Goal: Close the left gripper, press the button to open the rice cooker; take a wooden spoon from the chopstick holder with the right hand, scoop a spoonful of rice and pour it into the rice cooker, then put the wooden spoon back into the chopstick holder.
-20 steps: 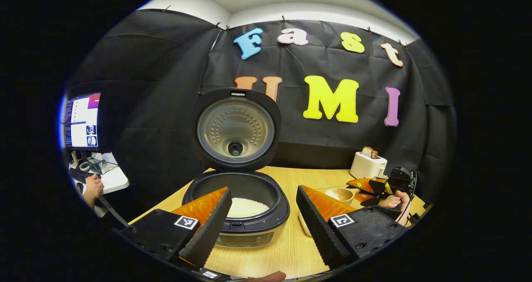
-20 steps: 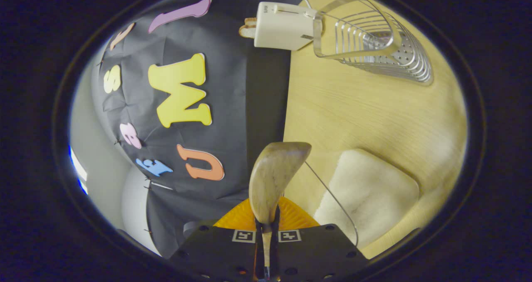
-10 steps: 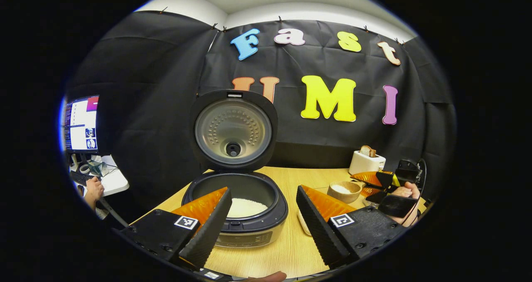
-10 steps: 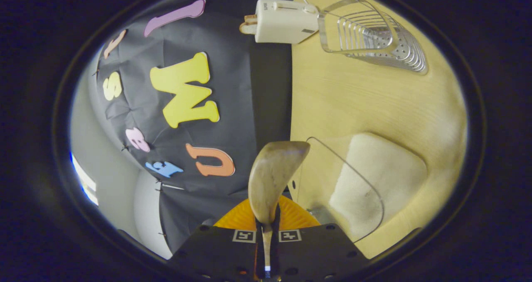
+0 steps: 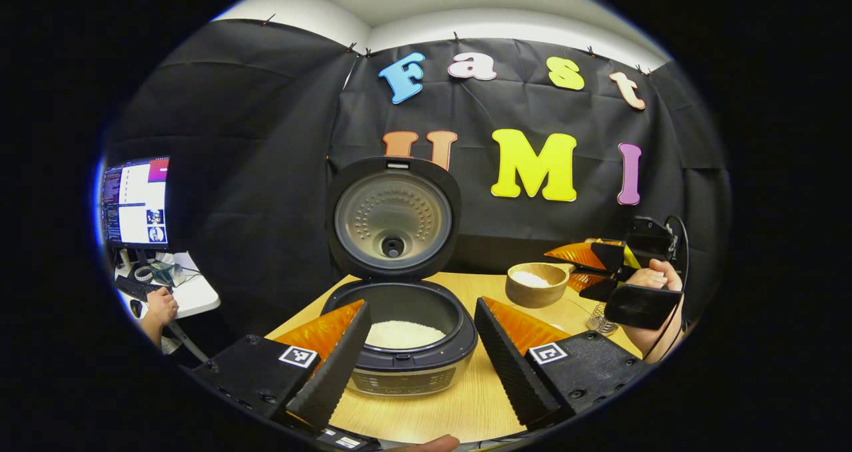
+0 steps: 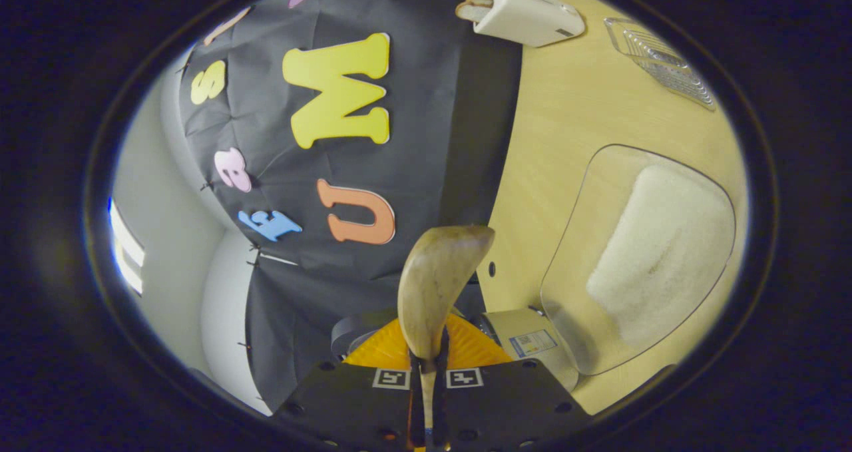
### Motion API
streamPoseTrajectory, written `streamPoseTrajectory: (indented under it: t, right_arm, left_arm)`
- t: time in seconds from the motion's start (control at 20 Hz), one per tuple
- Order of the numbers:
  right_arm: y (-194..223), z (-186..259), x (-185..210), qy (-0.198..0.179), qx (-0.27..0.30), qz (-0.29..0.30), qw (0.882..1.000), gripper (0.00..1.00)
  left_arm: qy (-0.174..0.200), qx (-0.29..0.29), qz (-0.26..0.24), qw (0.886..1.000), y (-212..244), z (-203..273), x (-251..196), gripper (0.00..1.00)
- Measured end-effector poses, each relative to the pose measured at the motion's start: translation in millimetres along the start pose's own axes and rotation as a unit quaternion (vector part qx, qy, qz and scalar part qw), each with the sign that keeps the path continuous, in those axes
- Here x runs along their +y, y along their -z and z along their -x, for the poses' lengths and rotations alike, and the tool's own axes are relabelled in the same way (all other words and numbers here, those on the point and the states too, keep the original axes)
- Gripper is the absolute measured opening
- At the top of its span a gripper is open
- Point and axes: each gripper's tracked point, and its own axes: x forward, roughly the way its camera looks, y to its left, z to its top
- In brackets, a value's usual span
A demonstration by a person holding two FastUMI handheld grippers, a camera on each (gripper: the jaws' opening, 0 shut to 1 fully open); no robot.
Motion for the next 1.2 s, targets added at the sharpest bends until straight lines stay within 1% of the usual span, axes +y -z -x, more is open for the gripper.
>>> streamPoseTrajectory:
  t: [0.15,0.2,0.3,0.35,0.5,0.55,0.6,0.65,0.7,0.75,0.8,0.85,0.95,1.1,1.2]
  right_arm:
    - [21.2,-19.5,22.5,0.007,0.012,0.037,0.999,0.05]
    - [28.5,-26.2,30.5,0.013,0.014,0.054,0.998,0.07]
    - [41.2,-39.8,45.0,0.027,0.010,0.099,0.995,0.05]
    - [47.0,-46.7,51.5,0.036,0.007,0.126,0.991,0.03]
    - [66.5,-65.6,65.5,0.074,0.006,0.205,0.976,0.05]
    - [70.7,-71.1,69.6,0.087,0.004,0.230,0.969,0.05]
    - [74.0,-76.4,73.4,0.102,0.000,0.258,0.961,0.03]
    - [75.3,-80.3,75.5,0.118,-0.008,0.284,0.951,0.04]
    - [74.7,-83.2,77.6,0.135,-0.026,0.305,0.942,0.02]
    - [76.1,-86.8,81.1,0.148,-0.034,0.332,0.931,0.05]
    - [79.0,-90.7,84.5,0.157,-0.037,0.360,0.919,0.05]
    - [82.1,-94.2,90.5,0.162,-0.040,0.384,0.908,0.05]
    - [88.1,-97.7,99.3,0.168,-0.044,0.422,0.890,0.05]
    - [90.4,-98.6,105.3,0.177,-0.062,0.464,0.866,0.05]
    - [100.1,-100.3,110.0,0.173,-0.060,0.496,0.849,0.05]
  left_arm:
    - [-0.002,-0.002,-0.003,1.000,-1.3,3.5,3.7,0.99]
    - [-0.003,-0.004,-0.003,1.000,-2.5,4.5,4.7,0.99]
    - [-0.003,-0.008,-0.002,1.000,-4.8,7.4,5.2,0.99]
    - [-0.002,-0.010,-0.003,1.000,-5.7,7.9,5.3,0.99]
    - [0.002,-0.016,-0.009,1.000,-9.6,11.9,5.2,0.99]
    - [0.002,-0.018,-0.011,1.000,-10.0,12.7,7.3,0.99]
    - [0.000,-0.020,-0.011,1.000,-10.3,12.6,9.8,0.99]
    - [-0.001,-0.019,-0.010,1.000,-9.0,12.8,12.5,0.99]
    - [-0.003,-0.018,-0.007,1.000,-8.2,12.3,14.3,0.99]
    - [-0.006,-0.015,-0.005,1.000,-6.8,11.2,18.1,0.99]
    - [-0.010,-0.014,-0.002,1.000,-6.1,10.9,22.8,0.96]
    - [-0.015,-0.012,0.000,1.000,-5.9,11.8,26.2,0.99]
    - [-0.028,-0.012,0.003,1.000,-5.0,10.8,35.7,0.99]
    - [-0.033,-0.008,0.007,0.999,-3.9,10.3,39.3,1.00]
    - [-0.036,-0.008,0.002,0.999,-3.3,10.6,39.9,0.99]
